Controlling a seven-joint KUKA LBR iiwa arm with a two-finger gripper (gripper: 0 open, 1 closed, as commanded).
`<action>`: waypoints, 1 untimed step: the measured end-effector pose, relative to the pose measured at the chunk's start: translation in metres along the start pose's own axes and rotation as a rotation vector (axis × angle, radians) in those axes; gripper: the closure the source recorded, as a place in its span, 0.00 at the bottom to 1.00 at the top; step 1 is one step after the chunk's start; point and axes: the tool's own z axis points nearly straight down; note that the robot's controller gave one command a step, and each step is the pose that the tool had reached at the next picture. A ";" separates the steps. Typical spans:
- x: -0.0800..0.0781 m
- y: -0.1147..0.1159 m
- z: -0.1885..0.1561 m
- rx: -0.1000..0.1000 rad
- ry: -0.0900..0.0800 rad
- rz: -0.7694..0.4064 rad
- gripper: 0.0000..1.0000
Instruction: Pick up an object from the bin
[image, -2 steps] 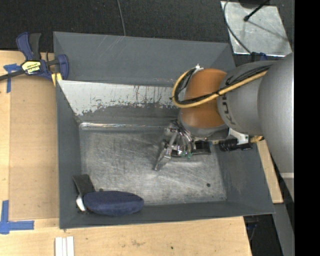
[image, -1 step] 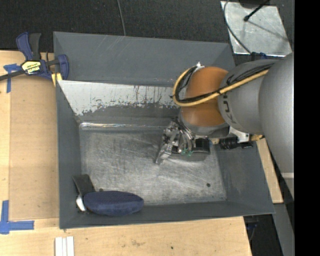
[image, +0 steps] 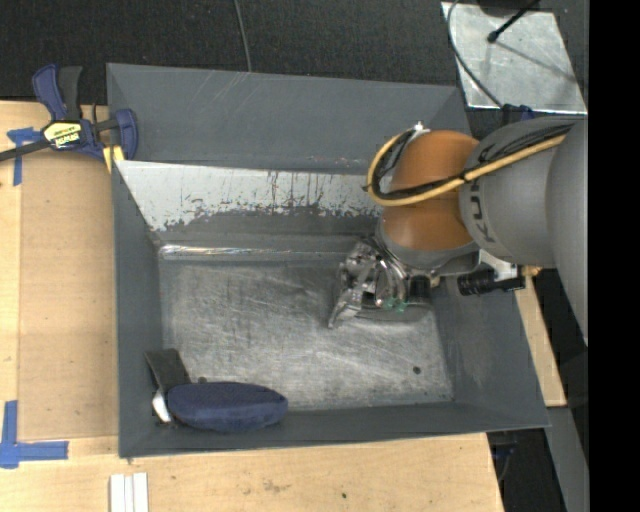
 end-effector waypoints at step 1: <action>-0.009 0.036 -0.051 0.003 0.002 0.105 1.00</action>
Offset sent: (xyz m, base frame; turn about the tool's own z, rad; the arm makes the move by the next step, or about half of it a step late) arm 0.0190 0.0309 0.0506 0.1069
